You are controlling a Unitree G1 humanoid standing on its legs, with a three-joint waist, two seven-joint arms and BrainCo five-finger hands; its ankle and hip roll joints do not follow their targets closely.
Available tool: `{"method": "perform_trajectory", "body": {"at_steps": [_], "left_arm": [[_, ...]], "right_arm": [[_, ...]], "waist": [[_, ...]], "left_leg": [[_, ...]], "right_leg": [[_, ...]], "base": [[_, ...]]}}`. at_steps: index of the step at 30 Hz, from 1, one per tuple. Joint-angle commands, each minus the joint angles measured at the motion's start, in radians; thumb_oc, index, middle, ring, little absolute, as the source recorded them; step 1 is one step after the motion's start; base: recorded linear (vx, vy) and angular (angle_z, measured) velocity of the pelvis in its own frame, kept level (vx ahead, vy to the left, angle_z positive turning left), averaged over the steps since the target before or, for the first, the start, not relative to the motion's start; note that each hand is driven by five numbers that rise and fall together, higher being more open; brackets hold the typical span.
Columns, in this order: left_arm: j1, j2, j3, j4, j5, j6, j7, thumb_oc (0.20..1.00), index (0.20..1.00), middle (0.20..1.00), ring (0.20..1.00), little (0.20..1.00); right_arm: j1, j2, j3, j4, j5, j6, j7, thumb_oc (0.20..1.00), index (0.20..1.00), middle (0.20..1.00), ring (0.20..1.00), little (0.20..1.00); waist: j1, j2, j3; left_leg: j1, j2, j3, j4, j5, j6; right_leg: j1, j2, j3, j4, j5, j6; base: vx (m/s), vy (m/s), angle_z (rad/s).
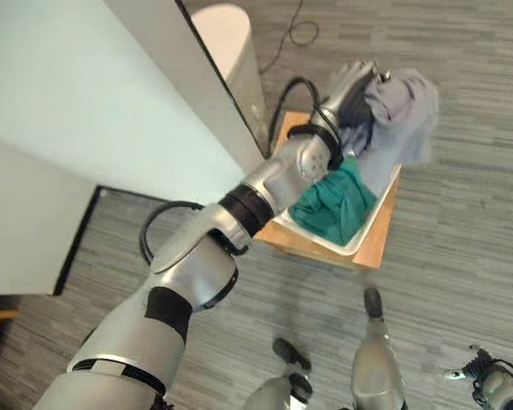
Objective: Pick up bed clothes into laundry basket.
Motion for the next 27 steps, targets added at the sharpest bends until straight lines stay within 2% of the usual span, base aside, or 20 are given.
{"method": "perform_trajectory", "body": {"at_steps": [1,3,4,5,12,14,18,19,21,22,23,24,27], "left_arm": [[-0.104,0.016,0.090,0.165,0.074,-0.002,0.038,0.200,0.200,0.200,0.200,0.200],[-0.106,0.023,0.089,0.182,0.077,0.001,0.040,0.200,0.200,0.200,0.200,0.200],[-0.108,0.022,0.089,0.189,0.075,0.003,0.043,0.476,0.476,0.476,0.476,0.476],[-0.109,0.022,0.088,0.190,0.075,0.002,0.043,1.000,1.000,1.000,1.000,1.000],[0.002,-0.077,0.121,0.128,0.084,0.000,0.082,1.000,1.000,1.000,1.000,1.000],[0.060,-0.150,0.136,0.106,0.076,-0.006,0.099,1.000,1.000,1.000,1.000,1.000],[0.137,-0.206,0.152,0.052,0.055,-0.007,0.134,1.000,1.000,1.000,1.000,1.000],[0.137,-0.206,0.152,0.052,0.055,-0.007,0.134,1.000,1.000,1.000,1.000,1.000],[0.224,-0.191,0.199,-0.033,0.006,-0.020,0.163,1.000,1.000,1.000,1.000,1.000],[0.228,-0.191,0.199,-0.037,0.006,-0.018,0.162,1.000,1.000,1.000,1.000,1.000],[0.265,-0.171,0.216,-0.071,-0.005,-0.023,0.167,1.000,1.000,1.000,1.000,1.000],[0.359,-0.098,0.257,-0.166,-0.047,-0.043,0.162,1.000,1.000,1.000,1.000,1.000],[0.522,0.006,0.335,-0.304,-0.123,-0.081,0.134,1.000,1.000,1.000,1.000,1.000]], "right_arm": [[0.029,0.007,0.039,0.040,0.071,-0.010,-0.026,1.000,1.000,1.000,1.000,1.000],[0.034,0.016,0.038,0.028,0.082,-0.019,-0.028,1.000,1.000,1.000,1.000,1.000],[0.033,0.022,0.043,0.025,0.090,-0.023,-0.028,1.000,1.000,1.000,1.000,1.000],[0.032,0.022,0.044,0.025,0.091,-0.023,-0.028,1.000,1.000,1.000,1.000,1.000],[0.032,0.032,0.049,0.004,0.132,-0.045,-0.043,1.000,1.000,1.000,1.000,1.000],[0.026,0.026,0.039,-0.009,0.160,-0.057,-0.055,1.000,1.000,1.000,1.000,1.000],[0.004,-0.012,-0.009,-0.144,0.220,-0.082,-0.088,1.000,1.000,1.000,1.000,1.000],[0.005,-0.012,-0.009,-0.145,0.220,-0.082,-0.088,1.000,1.000,1.000,1.000,1.000],[0.015,-0.067,-0.053,-0.409,0.243,-0.113,-0.109,1.000,1.000,1.000,1.000,1.000],[0.022,-0.068,-0.056,-0.416,0.242,-0.109,-0.108,1.000,1.000,1.000,1.000,1.000],[0.043,-0.096,-0.077,-0.528,0.228,-0.118,-0.113,1.000,1.000,1.000,1.000,1.000],[0.105,-0.154,-0.157,-0.761,0.216,-0.142,-0.116,1.000,1.000,1.000,1.000,1.000],[0.185,-0.187,-0.280,-0.969,0.209,-0.177,-0.110,1.000,1.000,1.000,1.000,1.000]], "waist": [[0.013,-0.034,-0.037],[0.012,-0.037,-0.031],[0.014,-0.038,-0.025],[0.014,-0.039,-0.025],[0.019,-0.053,-0.007],[0.025,-0.057,-0.017],[0.034,-0.065,-0.041],[0.034,-0.065,-0.041],[0.046,-0.073,-0.062],[0.046,-0.072,-0.063],[0.050,-0.074,-0.069],[0.064,-0.079,-0.085],[0.085,-0.084,-0.114]], "left_leg": [[0.006,0.080,-0.038,0.005,0.031,-0.094],[-0.007,0.081,-0.037,0.005,0.032,-0.094],[-0.014,0.081,-0.038,0.005,0.033,-0.094],[-0.015,0.081,-0.038,0.005,0.033,-0.094],[-0.024,0.082,-0.051,0.005,0.033,-0.095],[-0.009,0.084,-0.056,0.005,0.029,-0.094],[0.028,0.088,-0.066,0.005,0.019,-0.093],[0.029,0.088,-0.066,0.005,0.019,-0.093],[0.059,0.095,-0.072,0.005,0.013,-0.093],[0.061,0.095,-0.073,0.005,0.013,-0.093],[0.071,0.099,-0.076,0.005,0.011,-0.094],[0.094,0.104,-0.081,0.005,0.009,-0.096],[0.118,0.110,-0.091,0.005,0.007,-0.094]], "right_leg": [[-0.049,-0.011,-0.034,0.009,-0.021,0.054],[-0.065,-0.010,-0.029,0.009,-0.018,0.054],[-0.074,-0.012,-0.028,0.009,-0.017,0.054],[-0.075,-0.012,-0.027,0.009,-0.016,0.054],[-0.076,-0.016,-0.031,0.009,-0.021,0.051],[-0.056,-0.015,-0.037,0.009,-0.028,0.048],[-0.007,-0.009,-0.046,0.009,-0.039,0.044],[-0.007,-0.009,-0.047,0.009,-0.039,0.044],[0.034,-0.003,-0.058,0.009,-0.048,0.041],[0.036,-0.003,-0.060,0.009,-0.049,0.041],[0.049,0.000,-0.063,0.009,-0.052,0.041],[0.079,0.009,-0.070,0.009,-0.059,0.038],[0.113,0.021,-0.085,0.009,-0.070,0.034]], "base": [[-0.01,-0.016,-0.04],[0.00,-0.029,-0.13],[-0.01,-0.030,-0.12],[-0.01,-0.017,-0.05],[0.00,-0.026,0.02],[0.02,-0.056,0.06],[0.03,-0.050,0.06],[0.02,-0.070,0.12],[0.01,-0.085,0.17],[0.00,-0.064,0.10],[0.02,-0.085,0.17],[0.04,-0.111,0.23],[0.03,-0.081,0.22]]}}
